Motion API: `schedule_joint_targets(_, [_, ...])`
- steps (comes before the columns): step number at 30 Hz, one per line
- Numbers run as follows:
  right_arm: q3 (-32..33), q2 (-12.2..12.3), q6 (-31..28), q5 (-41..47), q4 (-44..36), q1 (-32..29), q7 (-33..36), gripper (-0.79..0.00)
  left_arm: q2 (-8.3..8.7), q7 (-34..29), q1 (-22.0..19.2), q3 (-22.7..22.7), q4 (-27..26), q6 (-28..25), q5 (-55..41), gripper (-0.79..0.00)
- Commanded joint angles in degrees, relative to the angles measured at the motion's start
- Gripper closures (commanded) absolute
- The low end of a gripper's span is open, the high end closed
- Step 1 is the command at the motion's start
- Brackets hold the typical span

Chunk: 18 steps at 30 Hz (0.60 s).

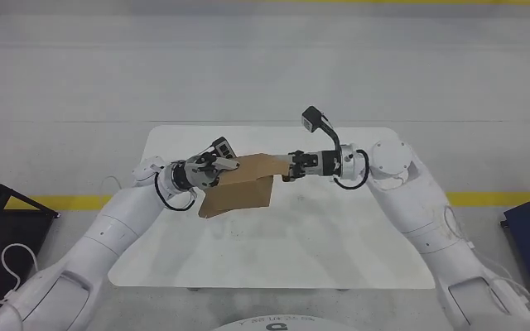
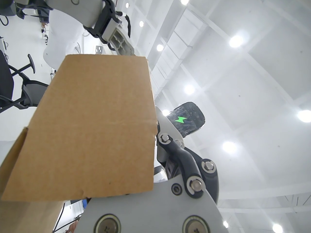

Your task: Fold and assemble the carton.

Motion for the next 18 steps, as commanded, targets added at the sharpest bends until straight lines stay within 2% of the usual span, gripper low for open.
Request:
schedule_joint_targets(1, [0.81,-0.05,-0.86,3.02,0.43,-0.44,-0.36,-0.785,0.05,0.00,0.02,0.14,-0.11,0.00,-0.02,0.000])
schedule_joint_targets(6, [2.66,0.13,-4.18,8.36,1.65,-1.29,3.78,-0.785,0.15,0.00,-0.01,0.50,-0.22,-0.17,-0.03,0.000])
schedule_joint_targets(18, [1.34,0.33,-6.12,5.02,-0.19,-1.16,8.35,-0.785,0.35,0.00,-0.05,1.57,-0.20,-0.70,0.57,0.000])
